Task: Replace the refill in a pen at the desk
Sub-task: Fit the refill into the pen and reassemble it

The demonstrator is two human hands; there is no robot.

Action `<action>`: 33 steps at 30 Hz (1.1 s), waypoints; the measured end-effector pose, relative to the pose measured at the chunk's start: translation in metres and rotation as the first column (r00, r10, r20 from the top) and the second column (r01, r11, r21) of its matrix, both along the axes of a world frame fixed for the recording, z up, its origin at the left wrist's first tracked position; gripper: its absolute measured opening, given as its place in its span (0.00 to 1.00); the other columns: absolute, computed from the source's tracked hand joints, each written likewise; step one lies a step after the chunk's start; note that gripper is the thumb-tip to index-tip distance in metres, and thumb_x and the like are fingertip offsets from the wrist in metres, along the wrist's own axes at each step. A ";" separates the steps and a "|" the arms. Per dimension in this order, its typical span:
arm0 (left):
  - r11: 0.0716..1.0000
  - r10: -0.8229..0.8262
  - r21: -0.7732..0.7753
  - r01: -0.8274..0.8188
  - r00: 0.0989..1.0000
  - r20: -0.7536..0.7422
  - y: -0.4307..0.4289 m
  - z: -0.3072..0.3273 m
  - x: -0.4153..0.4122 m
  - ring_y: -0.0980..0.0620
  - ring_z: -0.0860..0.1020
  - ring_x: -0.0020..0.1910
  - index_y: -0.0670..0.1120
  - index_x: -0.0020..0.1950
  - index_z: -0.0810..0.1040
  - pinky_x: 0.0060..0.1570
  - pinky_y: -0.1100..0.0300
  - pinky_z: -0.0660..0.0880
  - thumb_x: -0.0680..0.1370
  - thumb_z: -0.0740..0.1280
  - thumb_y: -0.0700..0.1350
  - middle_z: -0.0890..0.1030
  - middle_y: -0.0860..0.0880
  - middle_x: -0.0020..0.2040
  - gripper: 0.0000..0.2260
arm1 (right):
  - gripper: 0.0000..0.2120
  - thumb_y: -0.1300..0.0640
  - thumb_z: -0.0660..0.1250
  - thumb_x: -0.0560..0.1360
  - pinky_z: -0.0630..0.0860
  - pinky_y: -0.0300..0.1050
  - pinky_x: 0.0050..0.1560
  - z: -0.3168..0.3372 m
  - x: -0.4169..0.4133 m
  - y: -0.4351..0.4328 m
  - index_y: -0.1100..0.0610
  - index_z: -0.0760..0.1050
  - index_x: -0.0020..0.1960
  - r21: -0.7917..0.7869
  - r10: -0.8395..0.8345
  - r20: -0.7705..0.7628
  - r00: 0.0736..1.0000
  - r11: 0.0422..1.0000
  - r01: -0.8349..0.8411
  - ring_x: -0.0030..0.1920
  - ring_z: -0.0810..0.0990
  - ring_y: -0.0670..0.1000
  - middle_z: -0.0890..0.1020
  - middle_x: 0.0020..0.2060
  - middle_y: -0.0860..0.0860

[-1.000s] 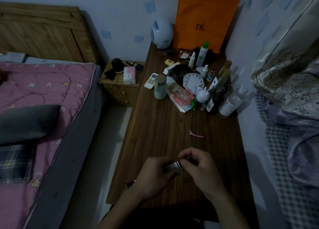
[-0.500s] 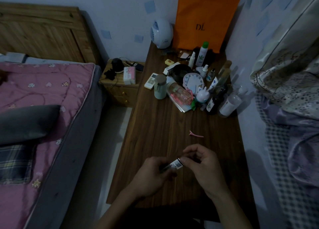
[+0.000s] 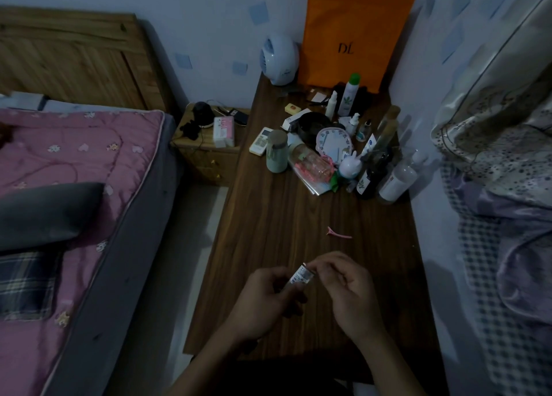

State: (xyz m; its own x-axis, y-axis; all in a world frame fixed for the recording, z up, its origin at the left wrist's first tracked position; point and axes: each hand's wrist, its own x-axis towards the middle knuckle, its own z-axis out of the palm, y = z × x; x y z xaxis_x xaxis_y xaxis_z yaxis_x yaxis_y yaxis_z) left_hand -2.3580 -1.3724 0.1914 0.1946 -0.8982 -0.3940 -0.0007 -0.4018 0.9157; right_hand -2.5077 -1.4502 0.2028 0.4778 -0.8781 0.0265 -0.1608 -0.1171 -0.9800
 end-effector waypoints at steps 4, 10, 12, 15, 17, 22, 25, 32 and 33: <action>1.000 -0.022 0.003 0.022 1.000 0.005 0.000 0.001 0.001 0.49 0.85 0.35 0.54 0.43 0.82 0.35 0.59 0.79 0.78 0.68 0.50 0.86 0.47 0.40 0.05 | 0.17 0.64 0.71 0.75 0.77 0.32 0.45 -0.005 0.000 0.000 0.41 0.81 0.51 0.047 -0.015 -0.040 0.999 0.999 0.017 0.48 0.84 0.44 0.84 0.45 0.44; 0.999 -0.042 -0.028 0.043 0.999 0.022 -0.001 -0.002 -0.001 0.51 0.85 0.34 0.52 0.44 0.83 0.34 0.60 0.77 0.76 0.68 0.53 0.86 0.48 0.39 0.07 | 0.22 0.68 0.74 0.70 0.80 0.37 0.44 -0.008 0.004 -0.001 0.42 0.80 0.50 0.132 -0.058 -0.026 0.998 0.989 0.061 0.46 0.84 0.45 0.85 0.45 0.44; 0.998 -0.045 -0.037 0.046 0.999 0.021 -0.002 -0.003 -0.001 0.51 0.84 0.34 0.51 0.44 0.83 0.34 0.60 0.77 0.76 0.67 0.53 0.86 0.49 0.38 0.08 | 0.20 0.66 0.75 0.70 0.80 0.37 0.43 -0.010 0.003 -0.002 0.40 0.80 0.49 0.156 -0.037 -0.053 0.998 0.987 0.045 0.48 0.84 0.44 0.85 0.46 0.42; 0.998 -0.036 -0.049 0.035 0.999 -0.020 -0.001 -0.003 -0.002 0.50 0.84 0.34 0.51 0.43 0.83 0.34 0.59 0.77 0.76 0.67 0.55 0.86 0.48 0.37 0.10 | 0.19 0.65 0.75 0.71 0.80 0.36 0.44 -0.011 0.002 -0.003 0.40 0.81 0.48 0.153 -0.029 -0.073 0.997 0.987 0.040 0.48 0.84 0.43 0.85 0.45 0.41; 0.999 -0.022 -0.050 0.021 0.999 -0.027 -0.001 -0.003 -0.002 0.49 0.84 0.34 0.51 0.42 0.83 0.34 0.57 0.78 0.75 0.67 0.56 0.86 0.48 0.36 0.11 | 0.18 0.65 0.75 0.70 0.80 0.35 0.44 -0.011 0.002 -0.003 0.41 0.81 0.47 0.165 -0.030 -0.071 0.997 0.985 0.041 0.47 0.84 0.43 0.85 0.45 0.42; 0.998 -0.032 -0.052 0.030 0.999 -0.037 -0.001 -0.005 -0.001 0.52 0.83 0.34 0.51 0.42 0.84 0.34 0.58 0.78 0.76 0.67 0.53 0.86 0.48 0.36 0.10 | 0.14 0.60 0.74 0.71 0.81 0.37 0.44 -0.017 -0.002 -0.002 0.41 0.82 0.48 0.254 0.002 -0.049 0.999 0.967 0.011 0.49 0.84 0.44 0.86 0.47 0.43; 0.999 -0.016 -0.034 0.013 0.997 -0.081 -0.001 -0.009 0.000 0.53 0.82 0.33 0.48 0.43 0.85 0.33 0.61 0.75 0.76 0.68 0.53 0.85 0.48 0.35 0.11 | 0.07 0.55 0.73 0.72 0.81 0.40 0.43 -0.025 -0.003 -0.003 0.45 0.84 0.48 0.320 0.042 -0.074 0.996 0.947 -0.016 0.48 0.85 0.46 0.87 0.45 0.46; 0.996 0.087 0.006 -0.087 0.994 -0.065 0.000 -0.024 0.002 0.56 0.79 0.32 0.48 0.40 0.85 0.32 0.64 0.73 0.73 0.73 0.52 0.84 0.49 0.33 0.08 | 0.07 0.50 0.73 0.70 0.80 0.42 0.46 -0.041 -0.004 0.000 0.45 0.84 0.49 0.376 0.017 -0.097 0.995 0.926 0.021 0.49 0.85 0.45 0.87 0.45 0.46; 0.996 0.093 0.009 -0.092 0.994 -0.055 0.000 -0.025 0.003 0.57 0.79 0.33 0.48 0.40 0.85 0.32 0.66 0.73 0.73 0.73 0.50 0.84 0.49 0.34 0.06 | 0.08 0.51 0.73 0.71 0.80 0.43 0.47 -0.044 -0.002 0.002 0.44 0.83 0.49 0.402 -0.013 -0.083 0.996 0.915 0.045 0.49 0.84 0.45 0.86 0.46 0.46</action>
